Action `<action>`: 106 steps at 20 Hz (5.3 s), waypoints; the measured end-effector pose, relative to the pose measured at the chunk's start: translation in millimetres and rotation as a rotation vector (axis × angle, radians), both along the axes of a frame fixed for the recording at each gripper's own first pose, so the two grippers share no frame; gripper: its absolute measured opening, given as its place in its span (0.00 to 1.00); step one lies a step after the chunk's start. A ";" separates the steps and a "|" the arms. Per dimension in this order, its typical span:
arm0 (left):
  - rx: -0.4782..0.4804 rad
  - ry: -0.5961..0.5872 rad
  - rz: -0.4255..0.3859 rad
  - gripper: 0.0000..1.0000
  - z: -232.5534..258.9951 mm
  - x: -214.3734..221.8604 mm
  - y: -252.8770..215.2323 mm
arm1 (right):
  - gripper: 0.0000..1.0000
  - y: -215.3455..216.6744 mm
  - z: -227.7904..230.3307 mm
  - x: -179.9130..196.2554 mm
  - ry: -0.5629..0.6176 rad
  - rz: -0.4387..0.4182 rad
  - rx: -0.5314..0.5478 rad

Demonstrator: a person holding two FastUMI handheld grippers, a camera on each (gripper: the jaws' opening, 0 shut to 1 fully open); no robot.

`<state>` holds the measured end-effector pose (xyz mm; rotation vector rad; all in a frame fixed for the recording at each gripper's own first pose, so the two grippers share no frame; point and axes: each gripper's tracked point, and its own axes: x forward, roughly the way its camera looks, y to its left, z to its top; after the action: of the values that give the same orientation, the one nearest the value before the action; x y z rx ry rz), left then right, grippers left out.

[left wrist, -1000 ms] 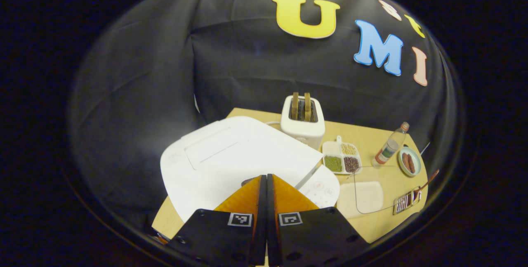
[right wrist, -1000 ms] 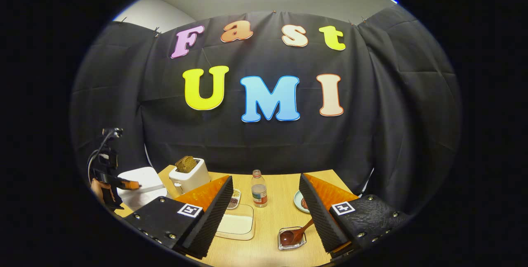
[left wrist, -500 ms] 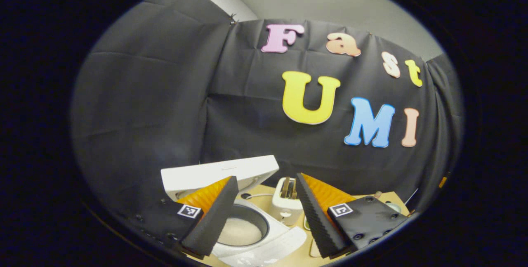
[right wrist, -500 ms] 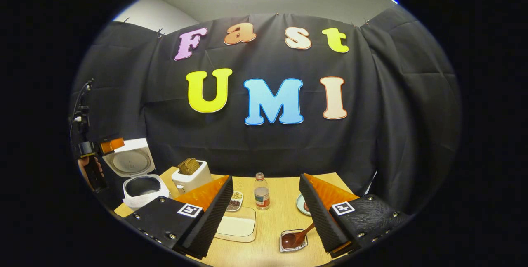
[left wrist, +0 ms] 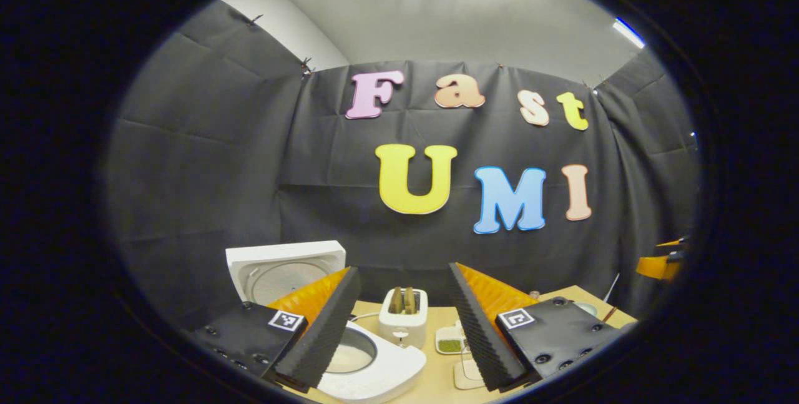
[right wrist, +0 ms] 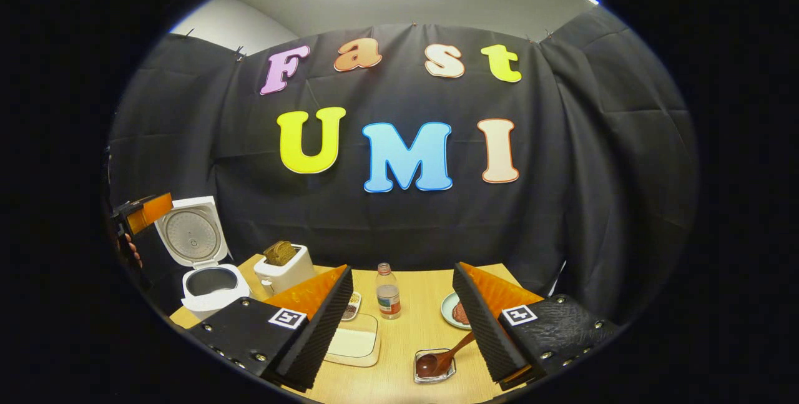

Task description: Close the left gripper, press the button to open the rice cooker; take a wooden spoon from the chopstick holder with the right hand, scoop a spoonful of rice and pour it into the rice cooker, then put the wooden spoon back into the chopstick holder.

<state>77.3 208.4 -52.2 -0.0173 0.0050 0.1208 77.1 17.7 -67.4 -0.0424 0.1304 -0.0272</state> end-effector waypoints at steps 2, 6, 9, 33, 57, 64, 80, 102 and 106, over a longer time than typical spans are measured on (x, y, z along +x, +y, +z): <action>-0.007 0.004 -0.034 0.97 -3.2 -4.1 -17.8 | 0.98 -12.7 -6.5 0.8 0.003 -0.014 -0.002; -0.005 0.033 -0.076 0.99 -11.3 -7.8 -40.6 | 0.98 -37.7 -19.8 0.5 0.001 -0.055 0.004; 0.002 0.046 -0.092 0.97 -15.8 -11.1 -54.6 | 0.98 -54.6 -39.0 4.5 0.038 -0.075 -0.002; 0.070 0.142 -0.052 0.97 -30.8 -1.6 -84.8 | 0.94 -136.5 -245.8 80.3 0.402 -0.164 0.226; 0.046 0.078 -0.124 0.96 -18.4 -14.5 -100.0 | 0.05 -93.1 -132.5 56.3 0.228 -0.044 0.363; 0.027 0.065 -0.136 0.96 -18.4 -30.7 -79.2 | 0.05 -17.4 -83.0 77.7 0.165 0.061 0.407; 0.022 0.128 -0.085 0.96 -48.6 -54.0 5.7 | 0.05 97.2 -193.6 166.2 0.246 0.087 0.159; 0.016 0.190 -0.048 0.97 -81.2 -50.4 34.5 | 0.05 130.7 -237.8 148.2 0.443 0.084 0.884; 0.018 0.177 -0.074 0.96 -75.1 -46.4 19.8 | 0.05 81.9 -209.1 148.2 0.371 0.043 0.968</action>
<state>30.9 228.2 -127.3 0.0118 0.1814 0.0478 225.3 99.7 -276.5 0.9204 0.5010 0.0892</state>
